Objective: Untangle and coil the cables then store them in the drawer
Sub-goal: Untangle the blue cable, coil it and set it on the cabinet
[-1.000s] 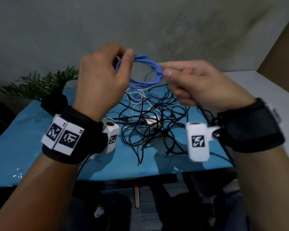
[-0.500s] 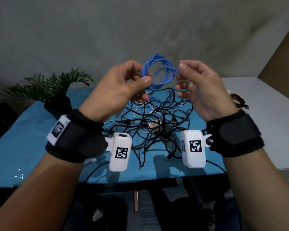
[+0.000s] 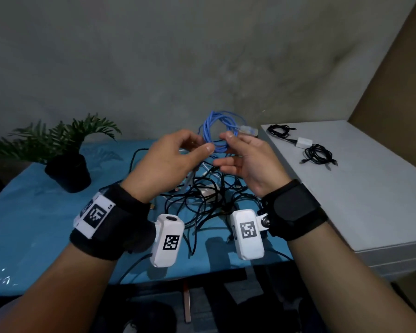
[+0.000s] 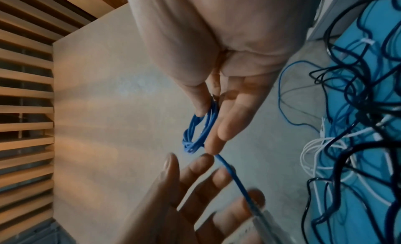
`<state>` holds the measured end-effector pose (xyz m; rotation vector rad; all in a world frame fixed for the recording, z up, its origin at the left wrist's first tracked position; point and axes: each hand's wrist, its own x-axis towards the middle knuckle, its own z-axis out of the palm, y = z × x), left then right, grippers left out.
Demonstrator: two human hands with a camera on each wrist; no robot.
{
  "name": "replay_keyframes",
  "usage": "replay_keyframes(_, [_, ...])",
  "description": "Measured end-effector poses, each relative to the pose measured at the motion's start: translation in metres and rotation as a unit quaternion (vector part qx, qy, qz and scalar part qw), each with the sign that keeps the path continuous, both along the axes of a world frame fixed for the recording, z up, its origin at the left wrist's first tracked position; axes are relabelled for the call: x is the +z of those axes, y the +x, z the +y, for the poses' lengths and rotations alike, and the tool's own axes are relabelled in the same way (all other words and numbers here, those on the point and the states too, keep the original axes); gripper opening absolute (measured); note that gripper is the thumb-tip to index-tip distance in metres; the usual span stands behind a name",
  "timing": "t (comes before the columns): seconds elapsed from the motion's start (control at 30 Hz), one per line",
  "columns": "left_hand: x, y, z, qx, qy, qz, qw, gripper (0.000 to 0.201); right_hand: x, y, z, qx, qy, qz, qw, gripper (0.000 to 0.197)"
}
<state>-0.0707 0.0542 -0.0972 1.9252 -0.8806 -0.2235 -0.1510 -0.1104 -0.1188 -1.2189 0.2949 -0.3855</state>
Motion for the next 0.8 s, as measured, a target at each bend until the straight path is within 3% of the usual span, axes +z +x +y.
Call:
replay_keyframes(0.17, [-0.006,0.003,0.002,-0.049,0.112,-0.043,0.992,0.026,-0.005,-0.002,-0.026,-0.056,-0.003,0.010,0.998,0.026])
replay_keyframes(0.37, [-0.002,0.000,0.007,-0.114,0.155,-0.054,0.980,0.041,-0.008,-0.021,-0.090,-0.160,0.025,-0.015,0.987,0.028])
replay_keyframes(0.47, [0.000,-0.002,0.009,-0.157,0.178,-0.060,0.970,0.049,-0.020,-0.037,-0.133,-0.234,0.070,-0.025,0.969,0.023])
replay_keyframes(0.7, [0.001,-0.008,0.009,-0.191,0.194,-0.053,0.961,0.034,-0.061,-0.074,-0.199,-0.372,0.183,-0.008,0.910,0.012])
replay_keyframes(0.8, [-0.001,-0.006,0.010,-0.194,0.185,-0.047,0.962,0.037,-0.078,-0.080,-0.211,-0.405,0.203,0.005,0.892,0.021])
